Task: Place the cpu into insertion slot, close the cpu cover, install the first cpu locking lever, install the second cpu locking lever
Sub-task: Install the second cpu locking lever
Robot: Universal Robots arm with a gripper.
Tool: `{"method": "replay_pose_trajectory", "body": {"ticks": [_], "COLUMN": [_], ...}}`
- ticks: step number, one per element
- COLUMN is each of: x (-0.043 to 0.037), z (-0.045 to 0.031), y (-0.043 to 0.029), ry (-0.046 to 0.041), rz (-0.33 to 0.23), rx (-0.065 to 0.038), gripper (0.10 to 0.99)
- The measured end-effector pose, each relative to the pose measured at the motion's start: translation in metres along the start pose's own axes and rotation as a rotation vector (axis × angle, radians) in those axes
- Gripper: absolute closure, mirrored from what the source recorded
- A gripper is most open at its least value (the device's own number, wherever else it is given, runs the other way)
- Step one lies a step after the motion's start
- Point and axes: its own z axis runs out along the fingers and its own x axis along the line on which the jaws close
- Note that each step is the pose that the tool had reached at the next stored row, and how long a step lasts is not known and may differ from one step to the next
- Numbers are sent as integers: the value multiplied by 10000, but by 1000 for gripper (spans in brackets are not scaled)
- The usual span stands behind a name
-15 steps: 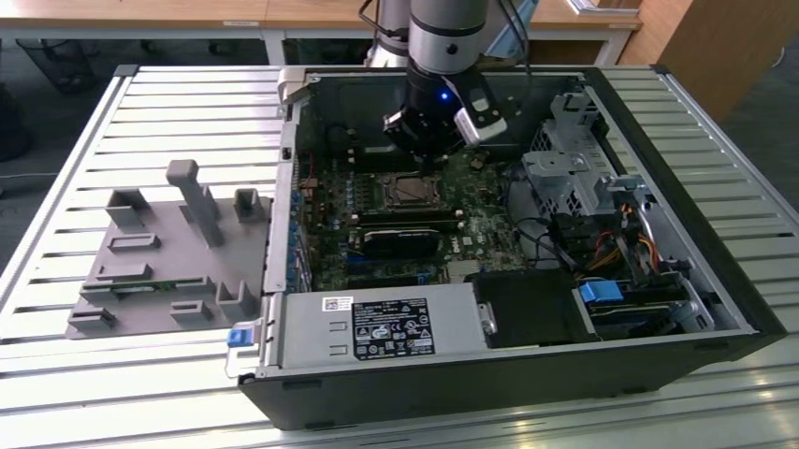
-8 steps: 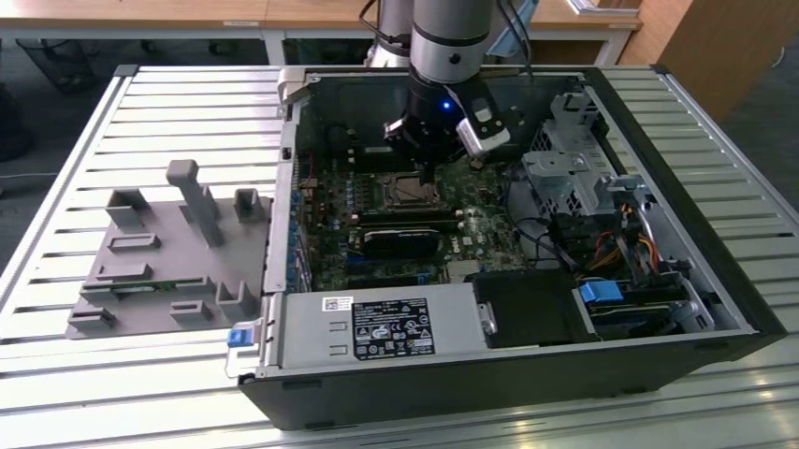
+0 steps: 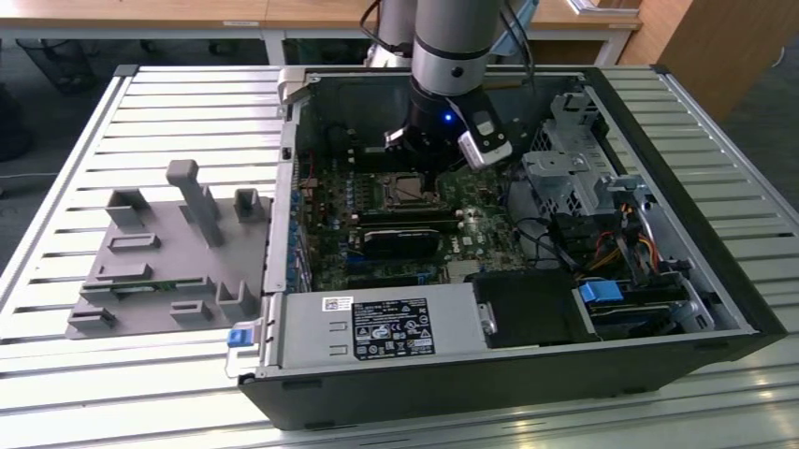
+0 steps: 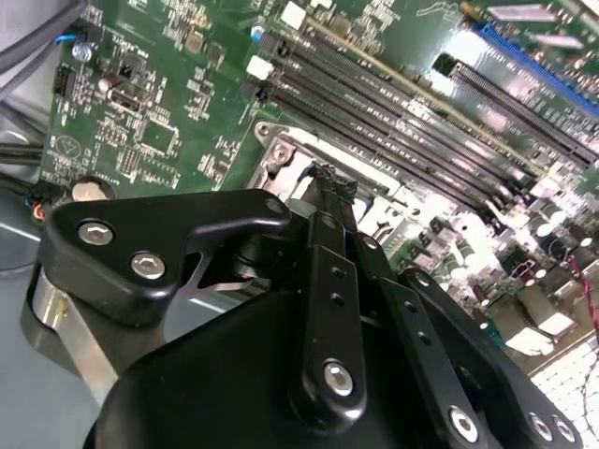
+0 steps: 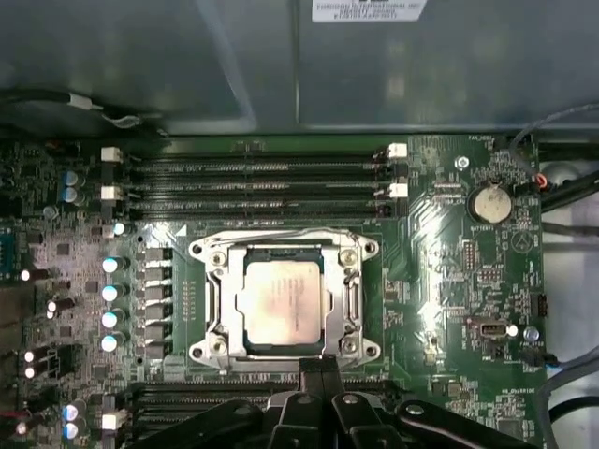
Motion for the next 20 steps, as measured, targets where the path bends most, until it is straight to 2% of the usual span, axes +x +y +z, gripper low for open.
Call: {"method": "replay_pose_trajectory", "body": {"ticks": [5, 7, 13, 17, 20], "x": [16, 44, 178, 225, 226], "z": [4, 4, 7, 40, 48], "y": [-62, -101, -116, -133, -155], "ry": [1, 1, 1, 6, 14], "rz": [0, 1, 1, -1, 2], "rx": [-14, -24, -25, -134, -376], "gripper": [980, 980, 980, 980, 980]}}
